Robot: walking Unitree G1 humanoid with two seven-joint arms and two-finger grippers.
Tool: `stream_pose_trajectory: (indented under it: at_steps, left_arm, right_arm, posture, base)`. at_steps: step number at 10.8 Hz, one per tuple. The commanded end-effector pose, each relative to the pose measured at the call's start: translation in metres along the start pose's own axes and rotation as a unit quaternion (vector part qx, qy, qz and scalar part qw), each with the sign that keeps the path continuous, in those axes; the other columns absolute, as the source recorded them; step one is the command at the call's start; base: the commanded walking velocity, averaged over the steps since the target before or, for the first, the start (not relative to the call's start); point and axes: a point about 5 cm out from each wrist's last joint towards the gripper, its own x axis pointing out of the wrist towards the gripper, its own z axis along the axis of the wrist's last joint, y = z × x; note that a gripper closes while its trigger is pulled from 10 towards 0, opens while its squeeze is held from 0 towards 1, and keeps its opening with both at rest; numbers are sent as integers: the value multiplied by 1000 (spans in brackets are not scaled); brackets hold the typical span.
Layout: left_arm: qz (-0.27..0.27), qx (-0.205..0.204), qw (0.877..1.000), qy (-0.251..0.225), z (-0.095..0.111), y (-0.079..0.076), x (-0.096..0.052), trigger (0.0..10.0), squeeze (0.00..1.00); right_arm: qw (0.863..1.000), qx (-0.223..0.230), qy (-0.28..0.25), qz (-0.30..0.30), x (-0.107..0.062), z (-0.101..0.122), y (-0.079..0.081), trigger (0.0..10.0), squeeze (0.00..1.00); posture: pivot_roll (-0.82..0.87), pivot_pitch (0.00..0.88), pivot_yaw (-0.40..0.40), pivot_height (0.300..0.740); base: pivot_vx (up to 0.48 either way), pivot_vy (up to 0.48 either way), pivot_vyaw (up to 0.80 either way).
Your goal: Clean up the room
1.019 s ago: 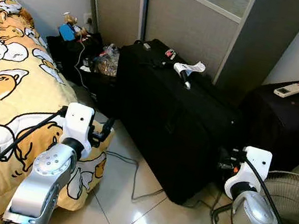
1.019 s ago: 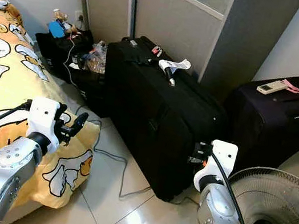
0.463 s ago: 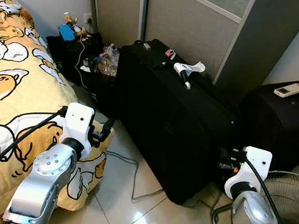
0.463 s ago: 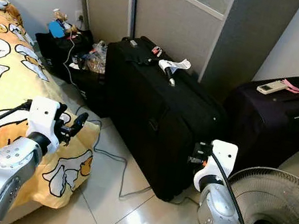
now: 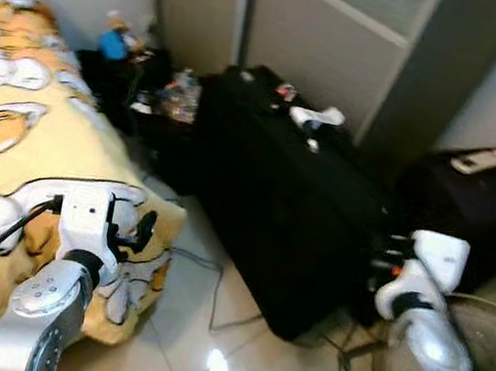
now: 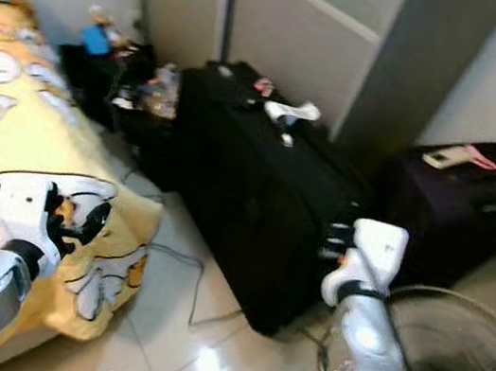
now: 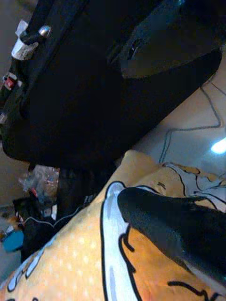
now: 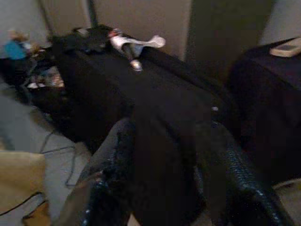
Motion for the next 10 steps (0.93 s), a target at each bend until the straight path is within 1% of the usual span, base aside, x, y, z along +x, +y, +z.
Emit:
stream_pose_trajectory:
  at_steps: [1,2,3,4,5,6,7,8,9,10]
  left_arm:
    - [-1,-3,1000,-5,7,1,-5,10000,1000]
    - [0,-3,1000,-4,9,3,-7,10000,1000]
    - [7,6,1000,-5,13,12,-7,10000,1000]
    - [10,19,1000,-19,20,16,-4,10000,1000]
    - [-2,35,999,-35,30,12,1,10000,1000]
    - [-12,42,998,-49,36,7,3,10000,1000]
    - [-25,42,997,-59,38,0,4,10000,1000]
    - [3,55,995,-89,43,0,5,10000,1000]
    - [9,56,995,-85,42,-1,6,10000,1000]
    - [0,54,995,-86,43,-3,6,10000,1000]
  right_arm:
    - [1000,11,-5,-17,-2,1,-7,10000,1000]
    - [1000,8,-7,-24,-3,3,-8,10000,1000]
    - [999,4,-29,-40,-3,6,-12,10000,1000]
    - [999,6,-17,-38,-4,1,-11,10000,1000]
    - [1000,-1,0,-18,-4,-5,-5,10000,1000]
    - [1000,-17,-14,-8,-4,-2,0,10000,1000]
    - [1000,-11,-24,6,-4,-1,5,10000,1000]
    - [999,0,-33,21,-4,1,8,10000,1000]
    - [998,2,-44,36,-3,4,12,10000,1000]
    - [998,-1,-47,50,-3,5,14,10000,1000]
  posture:
    - [76,0,-7,740]
    - [77,0,-5,740]
    - [76,0,6,740]
    - [67,0,26,740]
    - [69,0,34,740]
    - [66,0,37,740]
    - [68,0,38,740]
    - [70,0,37,740]
    - [71,0,36,740]
    - [71,0,36,740]
  base:
    - [0,0,0]
    - [0,0,0]
    - [0,0,0]
    - [0,0,0]
    - [0,0,0]
    - [0,0,800]
    - [0,0,800]
    - [0,0,800]
    - [0,0,800]
    - [0,0,800]
